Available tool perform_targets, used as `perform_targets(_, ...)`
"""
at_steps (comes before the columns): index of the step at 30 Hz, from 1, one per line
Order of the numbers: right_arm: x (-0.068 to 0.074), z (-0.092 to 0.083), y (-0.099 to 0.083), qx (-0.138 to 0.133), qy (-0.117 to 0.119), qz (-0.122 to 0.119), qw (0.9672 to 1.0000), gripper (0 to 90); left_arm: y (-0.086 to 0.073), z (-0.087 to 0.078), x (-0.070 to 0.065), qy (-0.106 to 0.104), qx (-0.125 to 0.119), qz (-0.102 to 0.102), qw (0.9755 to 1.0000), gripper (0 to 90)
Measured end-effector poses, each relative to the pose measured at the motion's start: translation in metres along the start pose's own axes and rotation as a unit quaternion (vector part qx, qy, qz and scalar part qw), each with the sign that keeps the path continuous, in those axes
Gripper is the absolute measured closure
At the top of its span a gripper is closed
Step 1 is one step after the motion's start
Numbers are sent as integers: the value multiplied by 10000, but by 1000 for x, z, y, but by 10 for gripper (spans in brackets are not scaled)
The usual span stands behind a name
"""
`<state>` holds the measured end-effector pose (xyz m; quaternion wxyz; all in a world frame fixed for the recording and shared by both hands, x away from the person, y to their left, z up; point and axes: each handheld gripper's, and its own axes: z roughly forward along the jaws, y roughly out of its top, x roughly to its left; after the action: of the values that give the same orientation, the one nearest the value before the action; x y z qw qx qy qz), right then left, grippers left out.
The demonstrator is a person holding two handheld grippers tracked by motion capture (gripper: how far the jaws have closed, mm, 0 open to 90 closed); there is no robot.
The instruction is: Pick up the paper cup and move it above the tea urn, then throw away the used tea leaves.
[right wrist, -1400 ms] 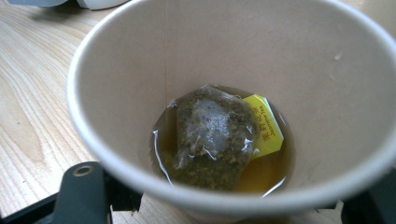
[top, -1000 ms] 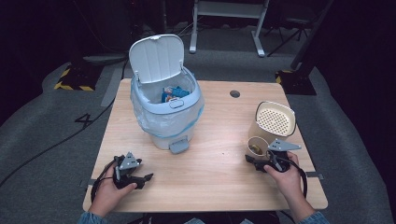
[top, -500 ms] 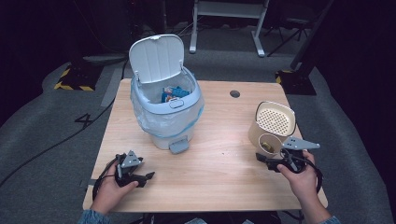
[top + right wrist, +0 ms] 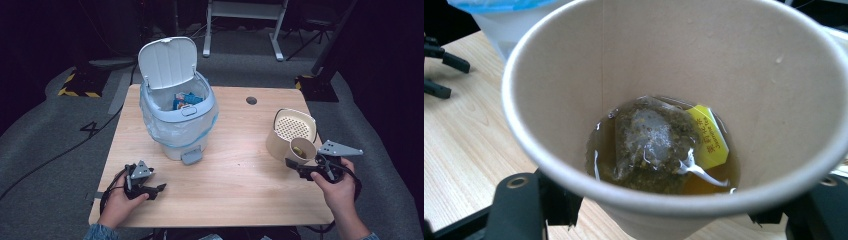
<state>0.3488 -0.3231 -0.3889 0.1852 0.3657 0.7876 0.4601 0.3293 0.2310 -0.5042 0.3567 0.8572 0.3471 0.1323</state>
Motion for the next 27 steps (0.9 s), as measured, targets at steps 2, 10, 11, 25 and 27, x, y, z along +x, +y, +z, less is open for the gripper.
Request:
perform_targets(2,-1,-2,2,-7,-13,4,10000,322,0,0,0,3,-1,0,10000,241)
perform_targets(10,-16,-20,19,-87,-207,-21,9997,322,0,0,0,4,0,-1,10000,242)
perform_targets(11,-18,-22,21,-95,-245,-18,9997,322,0,0,0,6,-2,2,10000,242)
perform_targets(25,-55,-29,38,-24,-604,70,9981,322,1,1,-2,-90,85,62,9999,153)
perform_targets(27,-60,-30,39,22,-667,79,9977,322,1,1,-2,-91,86,62,9999,154)
